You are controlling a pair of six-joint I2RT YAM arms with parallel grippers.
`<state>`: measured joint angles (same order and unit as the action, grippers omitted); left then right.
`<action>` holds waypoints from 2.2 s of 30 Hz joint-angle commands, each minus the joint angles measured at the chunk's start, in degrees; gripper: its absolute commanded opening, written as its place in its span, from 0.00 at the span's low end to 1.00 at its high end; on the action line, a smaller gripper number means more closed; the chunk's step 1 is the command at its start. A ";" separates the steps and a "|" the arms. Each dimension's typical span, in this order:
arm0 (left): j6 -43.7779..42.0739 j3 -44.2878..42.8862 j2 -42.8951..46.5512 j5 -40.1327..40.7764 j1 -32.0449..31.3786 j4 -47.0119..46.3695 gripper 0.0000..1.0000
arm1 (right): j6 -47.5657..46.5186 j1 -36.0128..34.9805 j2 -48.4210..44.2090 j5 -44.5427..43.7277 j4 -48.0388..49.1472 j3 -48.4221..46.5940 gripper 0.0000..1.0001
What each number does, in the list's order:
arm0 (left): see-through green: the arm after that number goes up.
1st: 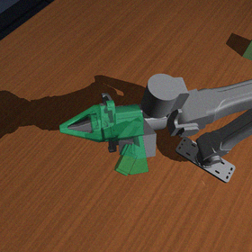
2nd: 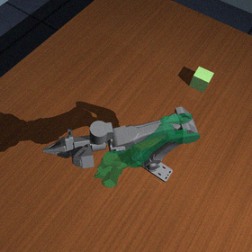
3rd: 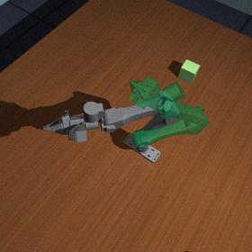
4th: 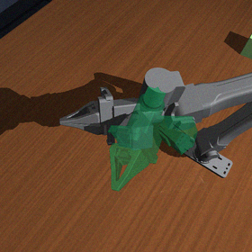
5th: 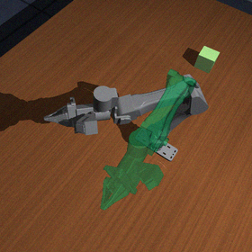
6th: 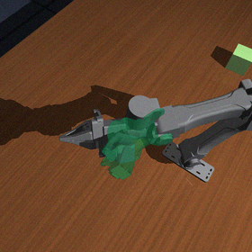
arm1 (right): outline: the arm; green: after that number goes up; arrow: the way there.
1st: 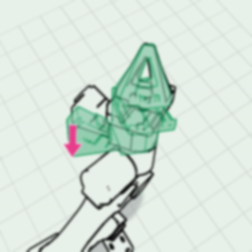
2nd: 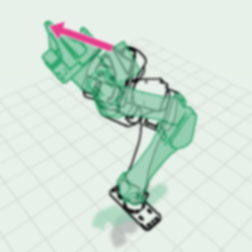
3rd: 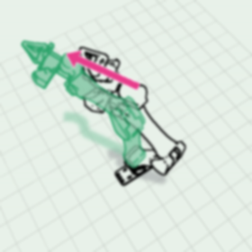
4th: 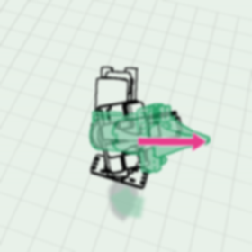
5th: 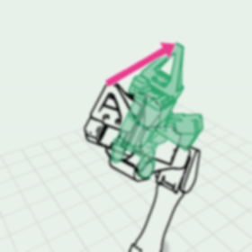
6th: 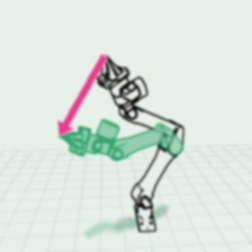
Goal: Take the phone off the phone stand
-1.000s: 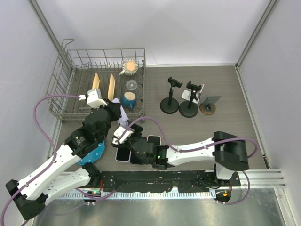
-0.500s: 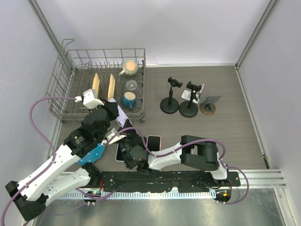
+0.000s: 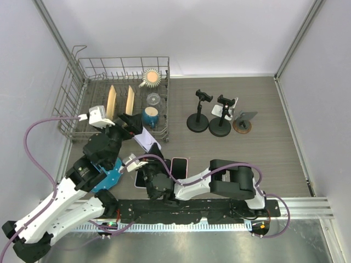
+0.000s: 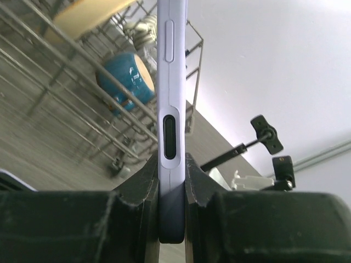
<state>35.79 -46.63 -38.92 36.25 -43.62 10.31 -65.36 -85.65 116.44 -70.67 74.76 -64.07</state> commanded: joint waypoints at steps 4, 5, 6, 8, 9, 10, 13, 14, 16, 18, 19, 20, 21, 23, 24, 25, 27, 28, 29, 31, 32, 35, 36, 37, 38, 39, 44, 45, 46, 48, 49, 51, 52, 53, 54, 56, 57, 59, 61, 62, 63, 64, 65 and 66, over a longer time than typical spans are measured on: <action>-13.45 4.70 9.37 -5.13 0.11 -13.72 1.00 | -0.64 -0.40 -11.14 -6.93 20.51 5.97 0.01; -14.25 5.14 10.25 -6.88 0.11 -14.52 1.00 | -0.90 -0.40 -12.98 -8.59 20.51 7.46 0.01; -15.39 5.76 11.05 -7.42 0.28 -15.13 1.00 | -0.91 -0.40 -13.95 -9.39 20.51 8.26 0.01; -16.19 6.99 12.63 -8.21 0.37 -16.63 1.00 | -1.43 -0.40 -16.93 -11.14 20.42 10.62 0.01; -16.63 7.25 13.07 -8.21 0.46 -17.07 1.00 | -1.61 -0.40 -17.99 -12.63 20.42 11.33 0.01; -16.80 7.43 13.16 -8.21 0.46 -17.33 1.00 | -1.87 -0.40 -19.05 -13.52 20.42 12.04 0.01; -17.33 7.35 13.17 -7.95 0.46 -17.07 1.00 | -3.28 -0.40 -23.01 -16.94 20.16 14.58 0.01; -17.25 7.26 12.90 -7.95 0.55 -16.90 1.00 | -4.24 -0.49 -23.97 -17.82 20.16 15.90 0.01; -17.16 7.08 12.64 -8.47 0.55 -16.55 1.00 | -5.21 -0.49 -26.87 -20.37 20.07 17.40 0.01; -17.16 6.99 12.11 -8.91 0.55 -16.46 1.00 | -5.83 -0.40 -29.94 -21.87 20.07 19.68 0.01; -16.98 6.91 12.02 -9.18 0.46 -16.37 1.00 | -5.92 -0.40 -31.18 -23.18 20.07 20.47 0.01; -16.90 6.91 11.93 -9.35 0.55 -16.37 1.00 | -6.09 -0.40 -32.23 -23.63 20.07 21.96 0.01; -16.89 6.91 11.67 -9.27 0.55 -16.28 1.00 | -5.92 -0.40 -33.29 -23.89 20.07 22.76 0.01; -16.72 6.82 11.41 -9.71 0.55 -16.28 1.00 | -5.39 -0.40 -37.15 -24.33 20.07 25.04 0.01; -16.72 6.90 11.06 -9.88 0.55 -16.28 1.00 | -4.43 -0.49 -38.73 -24.34 20.07 25.75 0.01; -16.63 6.91 10.88 -10.06 0.55 -16.28 1.00 | -3.99 -0.40 -41.36 -24.16 20.07 26.36 0.01; -16.37 6.91 10.53 -10.23 0.55 -16.20 1.00 | -2.76 -0.49 -44.01 -22.50 19.55 27.42 0.01; -16.37 6.91 10.27 -10.32 0.55 -16.19 1.00 | -0.32 -0.49 -44.98 -21.53 18.67 27.60 0.01; -16.28 6.91 10.09 -10.67 0.55 -16.19 1.00 | 2.32 -0.40 -46.90 -18.39 11.97 27.42 0.01; -16.28 6.91 9.74 -11.02 0.64 -16.28 1.00 | 21.44 -0.22 -49.46 -12.94 -4.27 26.38 0.01; -16.28 6.99 9.74 -11.20 0.64 -16.28 1.00 | 30.21 0.47 -52.25 -4.47 -25.07 23.85 0.01; -16.37 7.08 9.39 -11.29 0.55 -16.37 1.00 | 57.53 11.61 -54.47 11.04 -44.84 19.52 0.01; -16.63 7.08 9.39 -11.38 0.55 -16.46 1.00 | 59.02 13.99 -54.39 17.44 -44.10 19.86 0.01; -16.80 7.08 9.39 -11.38 0.55 -16.46 1.00 | 59.47 17.23 -54.22 19.24 -42.87 20.13 0.01; -16.89 7.17 9.39 -11.38 0.64 -16.54 1.00 | 61.21 18.57 -53.78 20.82 -42.86 19.78 0.01; -17.16 7.34 9.39 -11.29 0.64 -16.72 1.00 | 62.19 19.46 -53.17 23.89 -43.81 19.08 0.01; -17.60 7.34 9.30 -11.73 0.55 -16.90 1.00 | 75.16 26.48 -53.25 33.74 -53.72 15.82 0.01; -17.60 7.34 9.30 -12.16 0.55 -16.90 1.00 | 77.12 27.45 -54.29 35.76 -55.32 15.82 0.01; -17.60 7.26 9.30 -12.34 0.55 -16.90 1.00 | 79.05 28.33 -54.91 38.91 -56.64 16.26 0.01; -17.60 7.26 9.56 -12.52 0.55 -16.98 1.00 | 85.71 31.32 -56.58 42.36 -60.16 17.13 0.01; -17.60 7.26 9.65 -12.69 0.55 -16.99 1.00 | 88.45 32.64 -58.59 45.59 -61.04 18.62 0.01; -17.69 7.26 9.91 -12.61 0.55 -16.90 1.00 | 95.11 35.88 -60.80 48.42 -62.98 20.91 0.01; -17.77 7.26 10.09 -12.61 0.55 -16.90 1.00 | 96.98 36.86 -63.51 51.31 -63.33 23.53 0.01; -17.69 7.26 10.00 -12.61 0.55 -16.90 1.00 | 98.92 37.74 -64.58 52.47 -64.12 24.77 0.01; -17.69 7.26 10.09 -12.69 0.55 -16.90 1.00 | 101.03 39.31 -65.98 53.87 -64.65 26.00 0.01; -17.60 7.26 9.91 -12.96 0.55 -16.90 1.00 | 106.39 40.29 -69.67 56.25 -66.23 29.78 0.01; -17.60 7.26 9.91 -13.13 0.55 -16.90 1.00 | 108.24 40.82 -70.82 56.61 -66.76 31.10 0.01; -17.42 7.08 9.74 -13.57 0.55 -16.81 1.00 | 113.60 41.08 -74.49 57.14 -68.08 35.49 0.01; -17.25 7.08 9.65 -13.75 0.55 -16.72 1.00 | 119.55 41.00 -76.79 57.31 -69.22 40.14 0.01; -17.25 7.08 9.65 -13.84 0.64 -16.72 1.00 | 121.33 41.08 -78.81 57.66 -69.31 41.91 0.01; -17.33 7.08 9.65 -13.84 0.55 -16.63 1.00 | 123.44 41.00 -79.96 58.10 -69.49 45.32 0.01; -17.25 7.08 9.56 -13.84 0.64 -16.63 1.00 | 125.29 41.00 -80.84 58.37 -69.58 47.01 0.01; -17.33 7.08 9.47 -13.75 0.55 -16.63 1.00 | 129.13 41.00 -81.63 58.63 -69.66 48.68 0.01; -17.33 7.08 9.39 -13.75 0.55 -16.55 1.00 | 130.91 41.00 -83.20 59.76 -69.49 50.43 0.01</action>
<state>19.03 -39.38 -29.26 23.22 -43.35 -3.64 51.59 -44.77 37.30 -14.06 3.05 -18.24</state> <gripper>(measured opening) 0.996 0.211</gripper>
